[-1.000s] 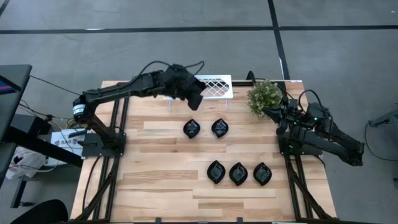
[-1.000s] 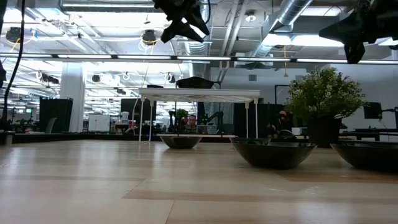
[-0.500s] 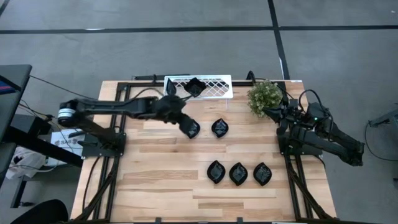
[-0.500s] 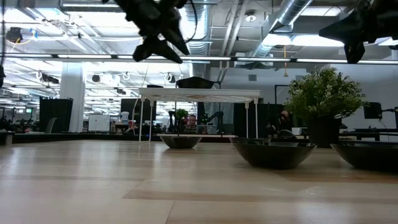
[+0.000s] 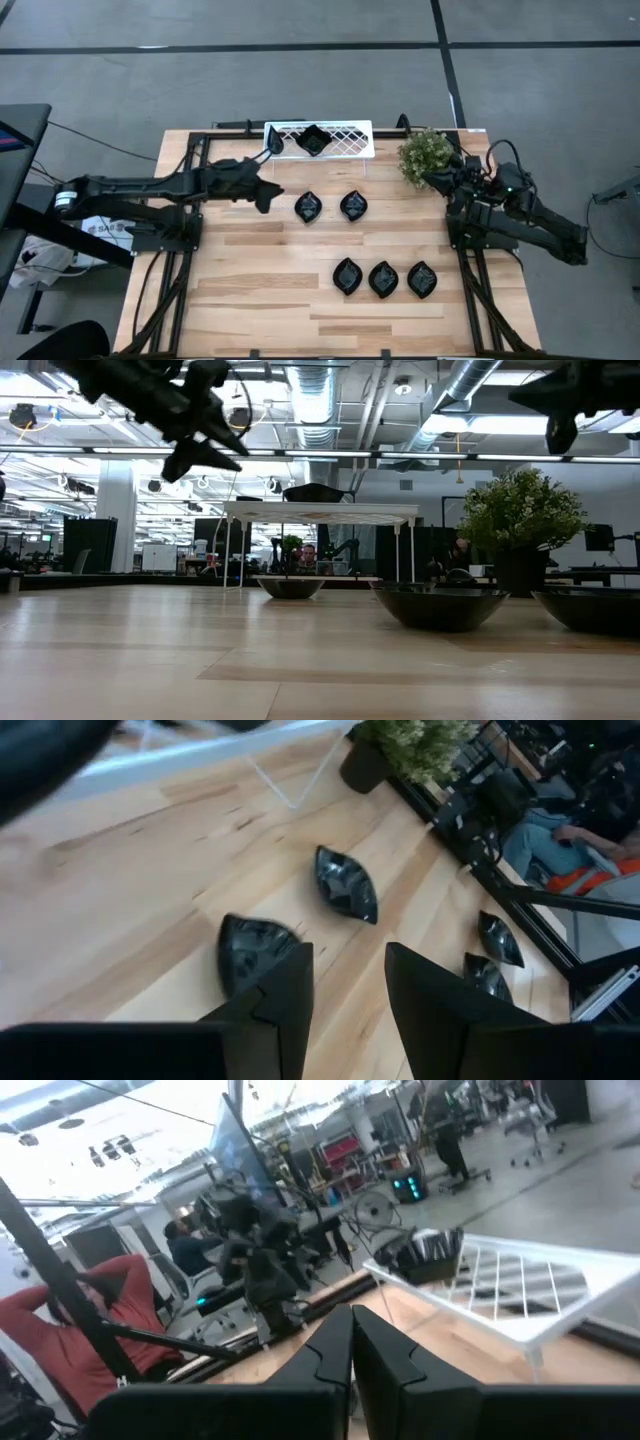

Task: Pick & Place Mini shaped plates
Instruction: Put the leaf-shaped plate on the shelf

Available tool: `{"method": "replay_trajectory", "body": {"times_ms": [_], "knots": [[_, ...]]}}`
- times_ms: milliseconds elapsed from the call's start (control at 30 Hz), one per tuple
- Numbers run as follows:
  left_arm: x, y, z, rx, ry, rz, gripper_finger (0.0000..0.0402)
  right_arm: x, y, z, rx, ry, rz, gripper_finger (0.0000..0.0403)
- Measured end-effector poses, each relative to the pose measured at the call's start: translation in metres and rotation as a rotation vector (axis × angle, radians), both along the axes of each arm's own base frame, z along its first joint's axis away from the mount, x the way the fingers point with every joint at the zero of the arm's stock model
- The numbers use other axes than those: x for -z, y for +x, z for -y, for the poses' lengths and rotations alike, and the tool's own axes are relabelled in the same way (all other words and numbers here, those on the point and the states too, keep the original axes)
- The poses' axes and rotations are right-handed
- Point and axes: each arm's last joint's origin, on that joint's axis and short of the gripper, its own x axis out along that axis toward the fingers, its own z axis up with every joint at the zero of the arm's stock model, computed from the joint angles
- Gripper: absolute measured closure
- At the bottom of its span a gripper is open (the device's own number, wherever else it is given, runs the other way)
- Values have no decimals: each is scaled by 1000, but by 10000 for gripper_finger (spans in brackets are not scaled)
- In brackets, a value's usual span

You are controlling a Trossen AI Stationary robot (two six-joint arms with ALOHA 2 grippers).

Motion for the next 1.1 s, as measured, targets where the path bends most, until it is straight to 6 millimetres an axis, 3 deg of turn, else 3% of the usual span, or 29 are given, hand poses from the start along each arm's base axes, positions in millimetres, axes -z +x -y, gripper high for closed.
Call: {"method": "replay_trajectory", "body": {"times_ms": [233,400,767,1100], "knots": [[15,-18,5,-9,-39,-10,274,-1,11,3,-15,-25,-28,397],[22,0,9,-13,-79,14,284,0,12,4,-14,-20,-41,397],[51,67,6,-73,-170,-182,289,0,12,4,-13,-19,-42,397],[52,58,-5,-218,-195,-322,264,4,13,4,-14,-7,-78,397]]}}
